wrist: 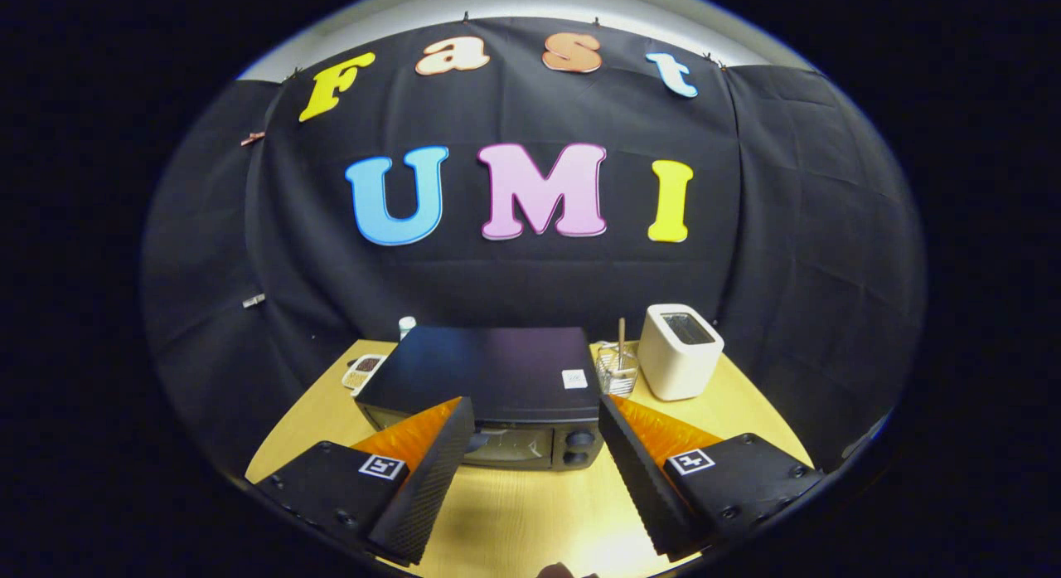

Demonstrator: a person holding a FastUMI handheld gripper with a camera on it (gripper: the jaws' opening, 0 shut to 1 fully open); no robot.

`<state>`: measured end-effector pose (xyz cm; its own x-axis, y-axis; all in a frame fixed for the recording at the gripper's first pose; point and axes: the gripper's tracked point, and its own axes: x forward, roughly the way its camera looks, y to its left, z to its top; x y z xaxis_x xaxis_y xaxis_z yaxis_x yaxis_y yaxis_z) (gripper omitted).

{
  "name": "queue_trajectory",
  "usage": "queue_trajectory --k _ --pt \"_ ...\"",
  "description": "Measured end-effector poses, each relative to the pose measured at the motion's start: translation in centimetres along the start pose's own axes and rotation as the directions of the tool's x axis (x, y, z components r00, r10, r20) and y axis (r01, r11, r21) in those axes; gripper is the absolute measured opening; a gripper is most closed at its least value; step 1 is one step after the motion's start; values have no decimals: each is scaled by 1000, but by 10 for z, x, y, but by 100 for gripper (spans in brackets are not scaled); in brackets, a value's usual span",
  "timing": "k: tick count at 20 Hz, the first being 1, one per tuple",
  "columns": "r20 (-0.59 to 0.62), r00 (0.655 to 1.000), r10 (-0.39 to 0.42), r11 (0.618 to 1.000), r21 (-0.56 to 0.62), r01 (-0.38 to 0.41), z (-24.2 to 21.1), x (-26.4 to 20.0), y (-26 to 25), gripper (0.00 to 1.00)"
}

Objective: Open the toaster oven, put the food inside, and close the toaster oven door.

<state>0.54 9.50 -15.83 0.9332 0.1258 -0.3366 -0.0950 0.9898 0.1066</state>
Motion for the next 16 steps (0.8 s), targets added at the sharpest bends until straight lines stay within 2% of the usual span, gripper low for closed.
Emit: queue_trajectory --k 8,16 --pt "124 991 -46 995 92 35 74 -32 -79 98" --pt "251 964 -85 996 33 79 124 -61 -146 98"
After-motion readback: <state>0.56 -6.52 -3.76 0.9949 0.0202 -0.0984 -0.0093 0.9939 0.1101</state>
